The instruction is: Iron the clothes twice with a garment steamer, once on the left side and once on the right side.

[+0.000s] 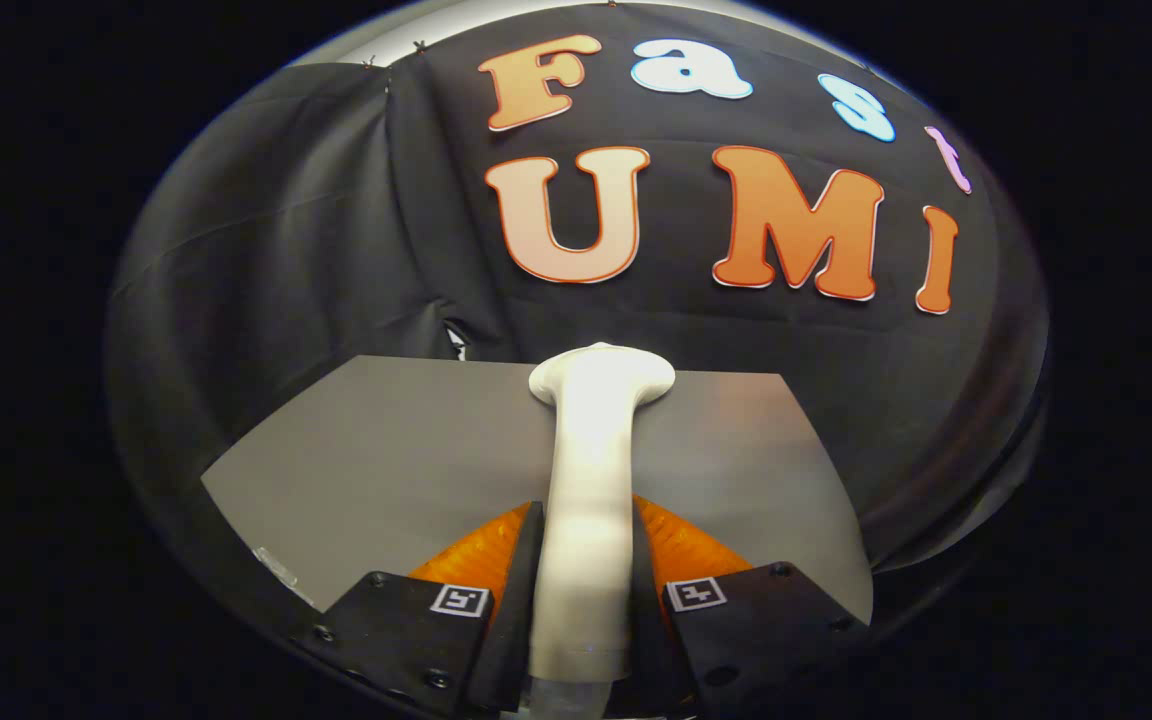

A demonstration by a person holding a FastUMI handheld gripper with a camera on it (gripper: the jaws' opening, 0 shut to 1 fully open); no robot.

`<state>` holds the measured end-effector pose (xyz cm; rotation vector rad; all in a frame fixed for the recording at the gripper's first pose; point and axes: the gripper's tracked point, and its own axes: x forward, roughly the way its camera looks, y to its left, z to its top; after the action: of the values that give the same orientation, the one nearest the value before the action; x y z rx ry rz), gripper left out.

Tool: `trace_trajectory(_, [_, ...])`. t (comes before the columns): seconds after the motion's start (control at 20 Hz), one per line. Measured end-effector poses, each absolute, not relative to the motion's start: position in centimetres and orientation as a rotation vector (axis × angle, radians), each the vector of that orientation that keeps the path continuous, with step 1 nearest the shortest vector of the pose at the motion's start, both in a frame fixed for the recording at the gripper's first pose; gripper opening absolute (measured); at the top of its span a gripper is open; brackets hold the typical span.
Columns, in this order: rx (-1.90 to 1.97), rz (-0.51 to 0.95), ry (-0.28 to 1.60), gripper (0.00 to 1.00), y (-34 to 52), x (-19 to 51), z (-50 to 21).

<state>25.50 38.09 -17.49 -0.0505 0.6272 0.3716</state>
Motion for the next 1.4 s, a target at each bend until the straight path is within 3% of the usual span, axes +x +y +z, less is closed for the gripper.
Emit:
trace_trajectory(0.35, [-0.062, 0.392, 0.511, 0.49, 36.3, 22.3, -15.9])
trace_trajectory(0.7, [-0.044, 0.424, 0.324, 0.49, 32.8, 17.9, -8.1])
trace_trajectory(1.1, [-0.002, 0.431, 0.138, 0.49, 24.0, 10.5, 0.8])
trace_trajectory(1.4, [0.007, 0.402, 0.076, 0.49, 15.8, 5.5, 3.3])
